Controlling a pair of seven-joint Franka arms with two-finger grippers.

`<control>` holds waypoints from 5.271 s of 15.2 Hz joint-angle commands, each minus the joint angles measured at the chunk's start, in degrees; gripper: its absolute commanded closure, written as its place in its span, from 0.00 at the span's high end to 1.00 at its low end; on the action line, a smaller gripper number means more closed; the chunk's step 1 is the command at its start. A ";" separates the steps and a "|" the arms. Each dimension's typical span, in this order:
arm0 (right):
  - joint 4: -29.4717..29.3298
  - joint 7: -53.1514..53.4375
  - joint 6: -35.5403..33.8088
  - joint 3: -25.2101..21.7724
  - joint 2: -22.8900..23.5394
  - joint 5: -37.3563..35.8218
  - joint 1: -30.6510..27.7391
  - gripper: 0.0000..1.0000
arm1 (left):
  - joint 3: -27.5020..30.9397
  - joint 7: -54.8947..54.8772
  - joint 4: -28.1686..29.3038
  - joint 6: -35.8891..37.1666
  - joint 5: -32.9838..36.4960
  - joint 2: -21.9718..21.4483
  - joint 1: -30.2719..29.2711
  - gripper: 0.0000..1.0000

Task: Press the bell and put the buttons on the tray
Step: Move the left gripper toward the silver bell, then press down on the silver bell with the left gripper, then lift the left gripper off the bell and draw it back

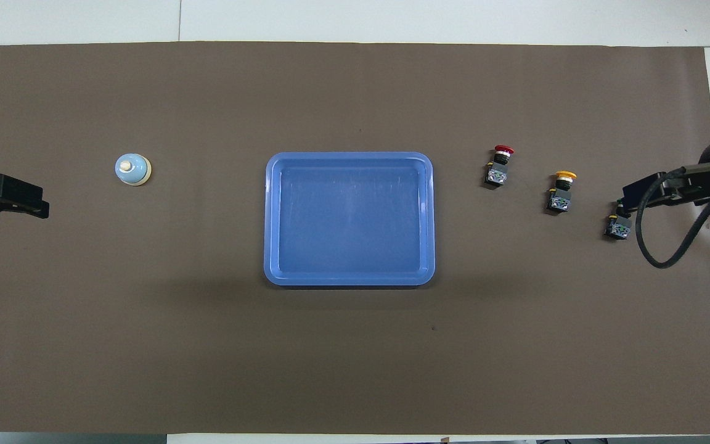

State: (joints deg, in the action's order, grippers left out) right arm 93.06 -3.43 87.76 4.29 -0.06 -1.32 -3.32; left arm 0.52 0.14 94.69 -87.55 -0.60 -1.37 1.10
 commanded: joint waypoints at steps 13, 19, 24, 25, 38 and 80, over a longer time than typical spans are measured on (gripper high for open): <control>0.10 0.97 -0.04 0.54 -0.20 -0.09 -0.64 1.00 | -0.17 -0.67 10.95 -26.68 1.12 6.35 -0.13 0.00; 0.10 0.97 -0.04 0.54 -0.29 -0.09 -0.64 1.00 | 0.10 -1.02 10.69 -40.67 1.12 16.21 -0.13 0.00; 0.10 0.97 -0.04 0.54 -0.29 -0.09 -0.64 1.00 | 0.10 -0.93 11.04 -43.67 1.21 18.59 -0.04 0.00; 0.10 0.97 -0.04 0.54 -0.29 -0.09 -0.64 1.00 | 0.10 -0.94 11.13 -43.93 1.21 18.77 -0.13 0.00; 0.10 0.97 -0.04 0.54 -0.29 -0.09 -0.64 1.00 | 0.10 -0.06 12.27 -52.01 1.12 22.63 0.04 0.00; 0.10 0.97 -0.04 0.54 -0.20 -0.09 -0.64 1.00 | 0.01 1.26 -0.22 -1.94 0.60 0.14 0.92 1.00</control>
State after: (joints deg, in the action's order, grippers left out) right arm 93.06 -3.43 87.76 4.29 -0.06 -1.32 -3.32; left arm 0.27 0.42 92.44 -92.11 -0.58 0.88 1.29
